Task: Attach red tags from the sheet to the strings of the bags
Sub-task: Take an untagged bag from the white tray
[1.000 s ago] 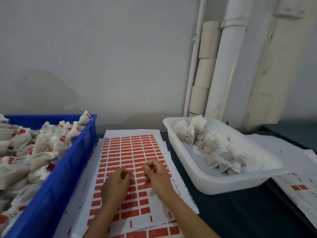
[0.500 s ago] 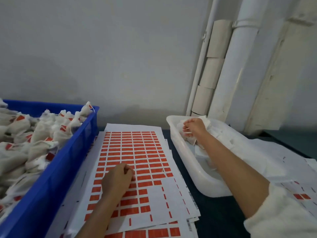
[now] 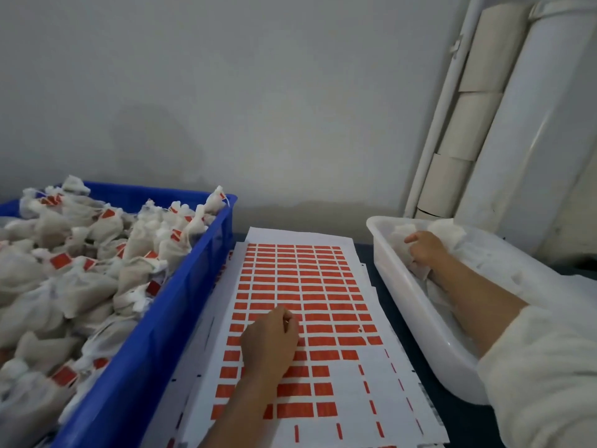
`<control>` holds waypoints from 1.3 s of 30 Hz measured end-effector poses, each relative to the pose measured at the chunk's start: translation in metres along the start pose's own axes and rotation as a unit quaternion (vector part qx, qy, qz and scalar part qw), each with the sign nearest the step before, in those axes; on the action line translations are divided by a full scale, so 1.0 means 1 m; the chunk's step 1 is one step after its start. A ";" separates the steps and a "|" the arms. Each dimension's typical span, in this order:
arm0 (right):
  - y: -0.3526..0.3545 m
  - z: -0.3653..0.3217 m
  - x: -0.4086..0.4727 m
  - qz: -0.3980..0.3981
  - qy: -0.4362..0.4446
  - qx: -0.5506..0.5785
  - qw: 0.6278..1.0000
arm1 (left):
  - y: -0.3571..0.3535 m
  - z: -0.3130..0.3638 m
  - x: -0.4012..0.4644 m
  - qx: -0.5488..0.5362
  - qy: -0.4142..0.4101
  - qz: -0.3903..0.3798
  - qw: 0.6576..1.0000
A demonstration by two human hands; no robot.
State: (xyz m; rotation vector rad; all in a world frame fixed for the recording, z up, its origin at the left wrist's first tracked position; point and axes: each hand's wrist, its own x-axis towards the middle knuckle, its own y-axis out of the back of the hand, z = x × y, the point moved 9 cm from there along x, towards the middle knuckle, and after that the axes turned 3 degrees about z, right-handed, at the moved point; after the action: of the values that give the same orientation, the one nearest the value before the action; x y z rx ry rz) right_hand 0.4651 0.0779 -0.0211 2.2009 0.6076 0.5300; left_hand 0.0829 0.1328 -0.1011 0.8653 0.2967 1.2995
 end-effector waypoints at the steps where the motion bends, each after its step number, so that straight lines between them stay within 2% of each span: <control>1: 0.001 0.001 0.000 0.009 0.008 -0.017 1.000 | -0.001 0.000 0.001 0.001 -0.001 0.003 1.000; 4: 0.008 0.004 -0.003 0.045 0.025 -0.024 0.998 | 0.000 -0.001 0.002 0.007 -0.006 0.017 1.000; 10: 0.027 -0.007 -0.018 0.092 0.023 0.081 0.992 | 0.002 -0.001 0.001 0.003 -0.010 0.026 1.000; 16: 0.080 -0.076 -0.050 0.126 0.154 0.063 0.978 | 0.005 0.001 -0.001 -0.002 -0.011 0.018 1.000; 18: 0.095 -0.100 -0.073 0.134 0.187 0.096 0.968 | 0.005 0.001 -0.001 -0.008 -0.012 0.012 1.000; 22: 0.098 -0.134 -0.133 0.101 0.221 0.204 0.948 | 0.005 0.001 -0.004 -0.059 -0.005 -0.009 0.998; 25: 0.075 -0.149 -0.181 0.022 0.233 0.228 0.945 | 0.014 0.003 -0.008 -0.139 0.024 -0.010 0.990; 28: 0.033 -0.152 -0.225 -0.058 0.237 0.199 0.949 | 0.031 0.012 -0.012 -0.270 0.040 -0.028 0.962; 31: -0.004 -0.145 -0.256 -0.109 0.221 0.209 0.946 | 0.044 0.038 -0.025 -0.374 -0.013 -0.124 0.919; 33: -0.019 -0.136 -0.264 -0.123 0.185 0.264 0.939 | 0.046 0.045 -0.032 -0.376 -0.026 -0.168 0.911; 34: -0.025 -0.130 -0.266 -0.124 0.162 0.285 0.937 | 0.045 0.045 -0.034 -0.354 -0.034 -0.176 0.918; 37: -0.043 -0.115 -0.273 -0.131 0.117 0.316 0.932 | 0.039 0.037 -0.035 -0.250 -0.050 -0.159 0.954; 39: -0.050 -0.109 -0.276 -0.134 0.105 0.332 0.928 | 0.036 0.030 -0.035 -0.234 -0.049 -0.133 0.962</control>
State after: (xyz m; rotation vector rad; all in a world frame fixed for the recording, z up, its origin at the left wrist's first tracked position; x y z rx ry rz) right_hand 0.1726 0.0108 -0.0408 2.6319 1.3408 0.4595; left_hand 0.0660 0.0895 -0.0652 0.4645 0.0191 1.0111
